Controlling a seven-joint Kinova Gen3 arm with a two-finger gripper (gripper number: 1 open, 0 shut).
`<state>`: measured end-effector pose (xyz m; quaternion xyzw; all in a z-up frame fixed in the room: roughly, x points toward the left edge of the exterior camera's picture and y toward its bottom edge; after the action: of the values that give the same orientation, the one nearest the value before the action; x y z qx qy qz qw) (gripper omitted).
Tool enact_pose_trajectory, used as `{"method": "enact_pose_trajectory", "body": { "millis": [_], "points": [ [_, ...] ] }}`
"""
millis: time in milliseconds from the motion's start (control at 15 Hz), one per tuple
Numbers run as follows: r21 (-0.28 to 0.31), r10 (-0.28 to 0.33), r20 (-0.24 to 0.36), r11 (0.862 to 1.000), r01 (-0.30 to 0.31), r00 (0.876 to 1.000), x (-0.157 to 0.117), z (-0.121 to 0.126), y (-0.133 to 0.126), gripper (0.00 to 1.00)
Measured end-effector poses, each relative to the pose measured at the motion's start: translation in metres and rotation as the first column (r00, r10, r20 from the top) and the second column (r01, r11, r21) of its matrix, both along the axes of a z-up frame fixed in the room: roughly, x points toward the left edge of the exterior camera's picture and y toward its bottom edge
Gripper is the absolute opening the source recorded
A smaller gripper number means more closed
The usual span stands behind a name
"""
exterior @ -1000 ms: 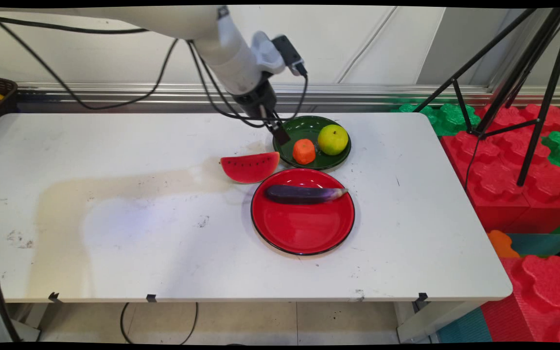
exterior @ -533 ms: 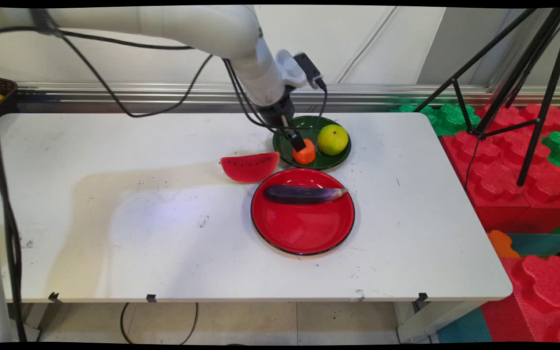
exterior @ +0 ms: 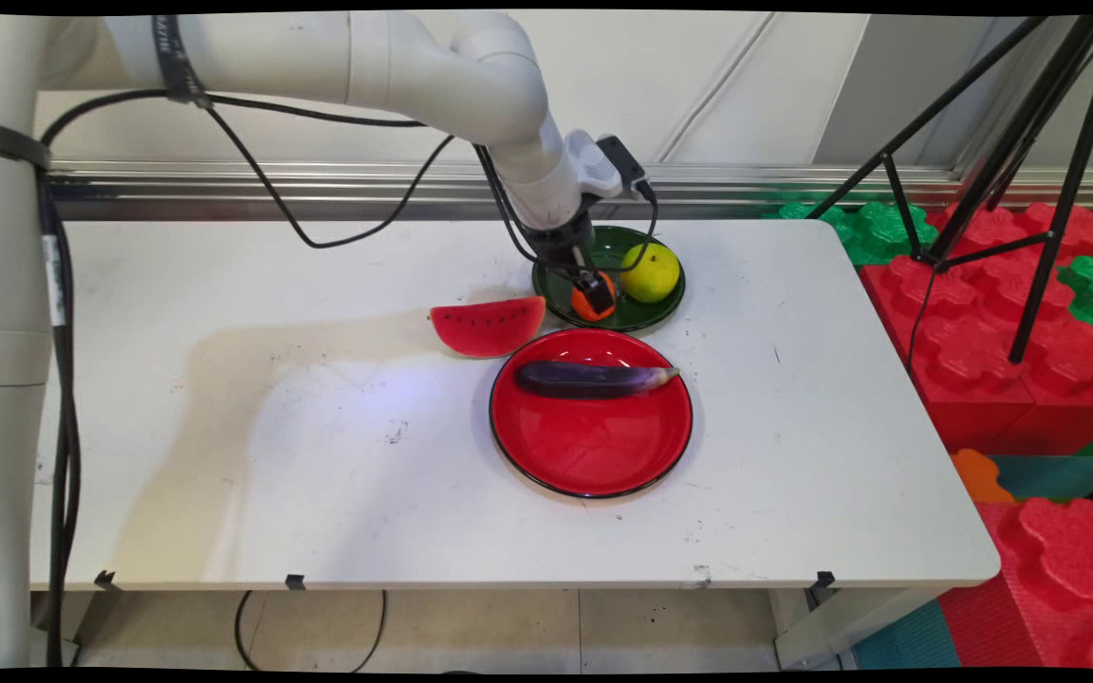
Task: Pick up the mandarin from the green plate, then place the picked object on the red plate
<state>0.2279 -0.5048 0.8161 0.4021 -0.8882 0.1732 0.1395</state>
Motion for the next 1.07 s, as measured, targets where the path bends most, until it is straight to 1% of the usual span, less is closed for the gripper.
{"method": "enact_pose_trajectory", "body": {
  "millis": [133, 200, 400, 600, 800, 933, 1067],
  "points": [
    [0.006, 0.004, -0.006, 1.000, -0.004, 1.000, -0.005, -0.007, -0.004, 1.00],
    [0.006, 0.007, -0.008, 1.000, -0.007, 1.000, -0.006, -0.008, -0.004, 0.00],
    [0.002, 0.019, -0.017, 1.000, -0.019, 1.000, -0.010, -0.011, -0.003, 0.00],
    [-0.010, 0.028, -0.012, 1.000, -0.029, 1.000, -0.012, -0.009, -0.001, 0.00],
    [-0.042, 0.051, 0.006, 0.998, -0.050, 0.999, -0.011, 0.005, 0.005, 0.00],
    [-0.067, 0.064, 0.014, 0.996, -0.063, 0.998, -0.010, 0.017, 0.011, 0.00],
    [-0.099, 0.079, 0.025, 0.992, -0.076, 0.997, -0.010, 0.035, 0.022, 0.00]
  ]
}}
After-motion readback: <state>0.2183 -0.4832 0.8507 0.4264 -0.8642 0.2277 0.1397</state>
